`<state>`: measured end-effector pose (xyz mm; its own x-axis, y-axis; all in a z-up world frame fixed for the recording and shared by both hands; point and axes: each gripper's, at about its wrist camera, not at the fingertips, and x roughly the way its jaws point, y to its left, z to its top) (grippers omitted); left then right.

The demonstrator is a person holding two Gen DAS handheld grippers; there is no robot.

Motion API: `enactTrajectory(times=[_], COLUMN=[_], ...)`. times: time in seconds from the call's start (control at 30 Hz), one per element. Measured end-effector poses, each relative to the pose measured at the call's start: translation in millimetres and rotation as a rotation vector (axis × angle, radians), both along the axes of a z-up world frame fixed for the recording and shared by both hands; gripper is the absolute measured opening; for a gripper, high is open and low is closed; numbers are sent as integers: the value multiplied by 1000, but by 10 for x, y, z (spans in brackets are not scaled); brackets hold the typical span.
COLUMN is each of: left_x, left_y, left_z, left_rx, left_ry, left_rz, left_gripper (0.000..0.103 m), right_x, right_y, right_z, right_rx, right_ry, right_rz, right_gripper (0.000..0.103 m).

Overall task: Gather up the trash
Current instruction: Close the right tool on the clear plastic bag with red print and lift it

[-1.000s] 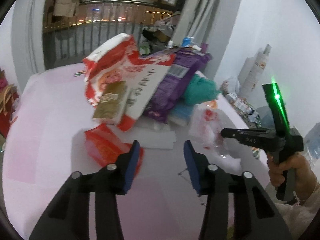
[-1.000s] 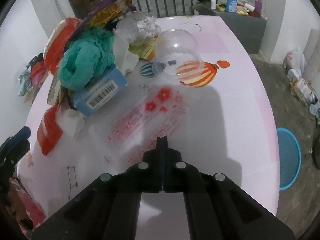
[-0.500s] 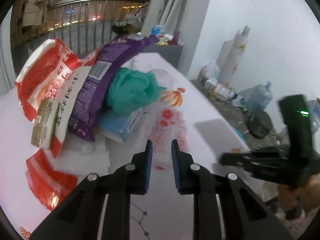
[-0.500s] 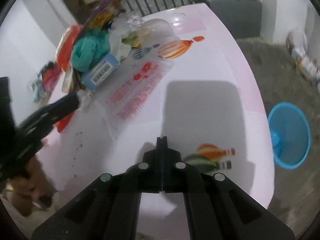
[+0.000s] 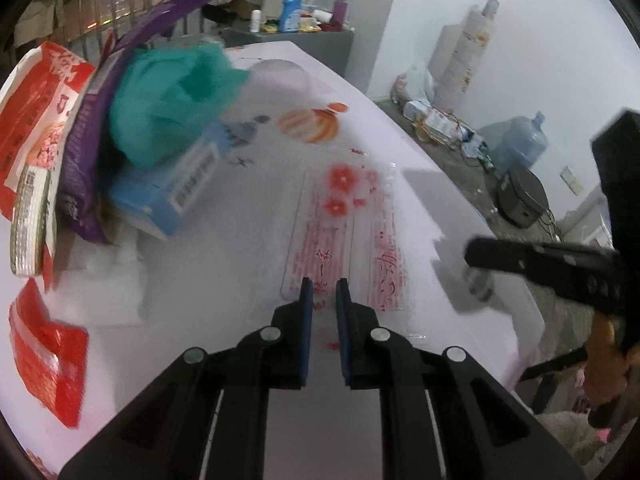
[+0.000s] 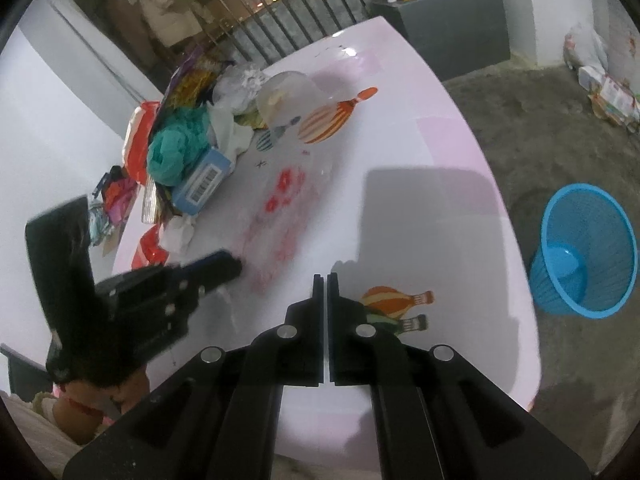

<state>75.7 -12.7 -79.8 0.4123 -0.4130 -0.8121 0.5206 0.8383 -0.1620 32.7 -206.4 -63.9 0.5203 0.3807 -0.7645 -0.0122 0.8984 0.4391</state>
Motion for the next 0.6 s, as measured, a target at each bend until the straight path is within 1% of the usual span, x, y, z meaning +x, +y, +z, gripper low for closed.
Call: enactTrajectory(times=[0.1, 0.17, 0.2, 0.3, 0.37, 0.43, 0.57, 0.6], left_x=[-130, -167, -180, -217, -205, -162, -76, -74], left_y=[-17, -8, -57, 12, 48, 47, 62, 62], left_z=[13, 16, 39, 165, 193, 193, 82, 54], left_rx=[-27, -70, -83, -132, -149, -137, -90, -88], left_ry=[29, 47, 41, -7, -22, -23, 14, 21], left_rz=[-27, -40, -36, -28, -21, -15, 4, 5], left_gripper=[11, 11, 11, 11, 11, 11, 11, 11], right_x=[0, -25, -34, -28, -20, -12, -9, -7], right_y=[-44, -77, -88, -104, -102, -97, -77, -73], right_z=[-21, -44, -50, -78, -81, -82, -83, -87], right_rx=[28, 51, 63, 82, 81, 87, 97, 100], right_ry=[9, 19, 25, 37, 47, 51, 51, 52], right_rz=[-9, -10, -11, -17, -20, -19, -19, -18], right_gripper=[4, 7, 9, 21, 24, 29, 35, 36])
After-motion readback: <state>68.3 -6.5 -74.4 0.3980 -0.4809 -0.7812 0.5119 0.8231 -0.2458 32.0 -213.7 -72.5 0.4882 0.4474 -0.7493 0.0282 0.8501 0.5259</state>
